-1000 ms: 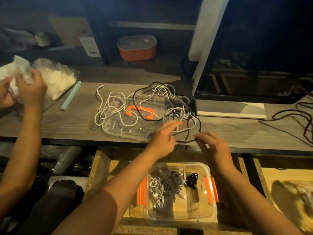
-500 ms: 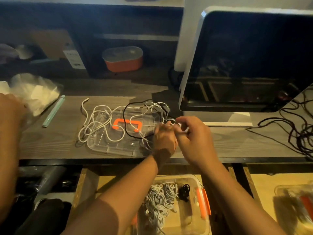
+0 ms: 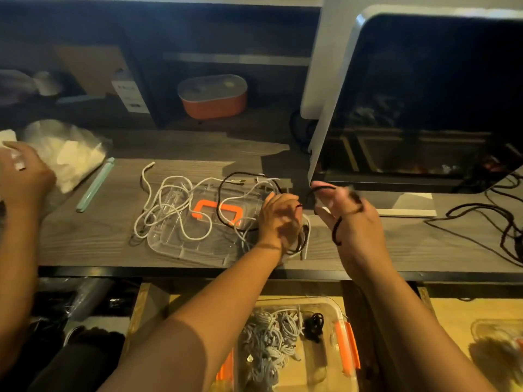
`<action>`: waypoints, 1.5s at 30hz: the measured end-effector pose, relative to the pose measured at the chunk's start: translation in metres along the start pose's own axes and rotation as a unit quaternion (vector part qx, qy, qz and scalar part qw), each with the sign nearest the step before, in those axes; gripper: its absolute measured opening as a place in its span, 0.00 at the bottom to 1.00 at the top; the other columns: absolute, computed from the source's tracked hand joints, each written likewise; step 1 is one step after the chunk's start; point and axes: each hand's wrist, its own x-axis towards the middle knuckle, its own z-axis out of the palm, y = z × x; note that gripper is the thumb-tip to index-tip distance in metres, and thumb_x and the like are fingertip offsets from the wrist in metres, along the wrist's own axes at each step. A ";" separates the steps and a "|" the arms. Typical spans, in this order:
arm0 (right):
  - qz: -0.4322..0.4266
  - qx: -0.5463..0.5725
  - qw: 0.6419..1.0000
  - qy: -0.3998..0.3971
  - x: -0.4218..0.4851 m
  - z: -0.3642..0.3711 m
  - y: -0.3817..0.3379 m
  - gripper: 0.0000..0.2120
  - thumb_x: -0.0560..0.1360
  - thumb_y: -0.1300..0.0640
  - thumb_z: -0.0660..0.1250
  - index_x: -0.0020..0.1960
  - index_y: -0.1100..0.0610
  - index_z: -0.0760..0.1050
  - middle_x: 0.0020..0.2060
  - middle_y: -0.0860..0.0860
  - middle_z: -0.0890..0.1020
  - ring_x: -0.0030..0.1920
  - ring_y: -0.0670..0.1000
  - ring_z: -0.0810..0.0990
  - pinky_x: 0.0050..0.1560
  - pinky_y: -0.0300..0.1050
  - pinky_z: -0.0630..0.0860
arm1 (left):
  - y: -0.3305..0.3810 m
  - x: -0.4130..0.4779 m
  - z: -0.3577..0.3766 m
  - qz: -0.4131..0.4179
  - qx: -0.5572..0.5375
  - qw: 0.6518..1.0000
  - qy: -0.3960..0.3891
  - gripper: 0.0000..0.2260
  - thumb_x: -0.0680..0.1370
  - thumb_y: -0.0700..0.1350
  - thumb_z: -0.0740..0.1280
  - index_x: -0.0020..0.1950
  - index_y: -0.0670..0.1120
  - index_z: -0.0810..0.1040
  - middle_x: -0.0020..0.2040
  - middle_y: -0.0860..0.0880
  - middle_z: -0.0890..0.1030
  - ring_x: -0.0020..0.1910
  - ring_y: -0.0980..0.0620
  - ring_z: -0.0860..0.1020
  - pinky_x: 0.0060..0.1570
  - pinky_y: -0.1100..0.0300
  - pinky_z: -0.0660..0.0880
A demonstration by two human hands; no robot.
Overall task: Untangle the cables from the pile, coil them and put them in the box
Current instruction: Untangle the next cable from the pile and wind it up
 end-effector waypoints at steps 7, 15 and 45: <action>0.044 -0.276 0.960 0.021 0.009 -0.006 0.000 0.09 0.75 0.54 0.68 0.51 0.50 0.69 0.41 0.46 0.75 0.36 0.42 0.75 0.35 0.36 0.71 | 0.001 0.015 -0.019 0.001 0.102 0.995 0.020 0.09 0.78 0.41 0.61 0.55 0.48 0.78 0.59 0.50 0.78 0.63 0.50 0.70 0.72 0.54 0.53; 0.044 -0.331 0.934 -0.123 0.009 -0.007 0.029 0.04 0.78 0.56 0.63 0.46 0.54 0.75 0.39 0.49 0.77 0.40 0.45 0.75 0.40 0.41 0.70 | 0.016 0.027 -0.043 0.027 0.141 0.988 0.048 0.14 0.82 0.49 0.55 0.61 0.50 0.77 0.64 0.53 0.75 0.66 0.50 0.64 0.63 0.52 0.54; 0.041 0.245 0.968 -0.025 0.006 0.021 -0.033 0.11 0.79 0.60 0.58 0.41 0.52 0.75 0.61 0.50 0.80 0.63 0.50 0.76 0.63 0.51 0.71 | -0.020 0.007 -0.082 0.047 -0.053 0.992 0.105 0.11 0.79 0.48 0.62 0.51 0.44 0.81 0.45 0.43 0.82 0.43 0.42 0.79 0.39 0.54 0.73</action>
